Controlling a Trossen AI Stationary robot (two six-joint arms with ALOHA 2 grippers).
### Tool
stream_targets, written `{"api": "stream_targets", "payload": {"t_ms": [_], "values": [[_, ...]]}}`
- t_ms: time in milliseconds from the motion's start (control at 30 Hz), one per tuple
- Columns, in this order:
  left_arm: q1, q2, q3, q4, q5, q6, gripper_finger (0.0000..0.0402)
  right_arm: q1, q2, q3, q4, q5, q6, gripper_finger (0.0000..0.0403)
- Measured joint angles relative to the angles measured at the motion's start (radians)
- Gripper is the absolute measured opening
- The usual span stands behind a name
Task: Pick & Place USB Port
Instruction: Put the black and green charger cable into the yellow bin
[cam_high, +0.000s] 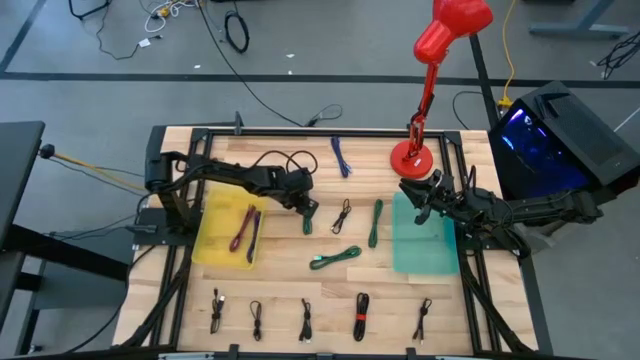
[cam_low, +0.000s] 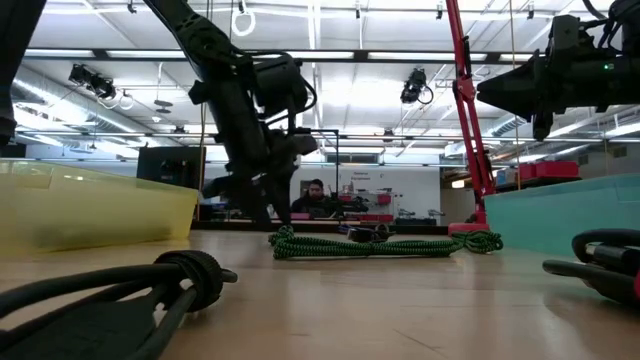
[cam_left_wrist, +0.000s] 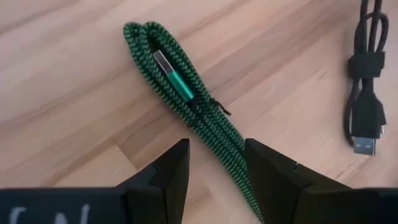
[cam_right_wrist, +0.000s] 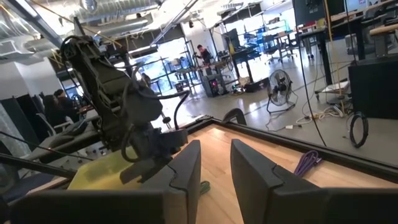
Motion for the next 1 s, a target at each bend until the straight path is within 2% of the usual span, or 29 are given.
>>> {"api": "stream_targets", "payload": {"t_ms": [500, 600, 733, 1000], "values": [[-0.002, 0.091, 0.005, 0.044, 0.022, -0.018, 0.0155, 0.0, 0.0, 0.0, 0.01, -0.001, 0.0, 0.0091], [-0.001, 0.091, 0.004, 0.037, 0.028, 0.001, 0.0118, 0.0, 0.0, 0.0, 0.01, -0.001, 0.0, 0.0091], [0.001, 0.09, 0.003, 0.067, 0.04, 0.048, 0.0026, 0.0, 0.0, 0.0, 0.01, -0.001, -0.001, 0.0091], [-0.003, 0.061, 0.113, 0.055, 0.053, 0.16, 0.0008, 0.0, 0.0, 0.0, -0.004, -0.001, 0.002, 0.0091]]}}
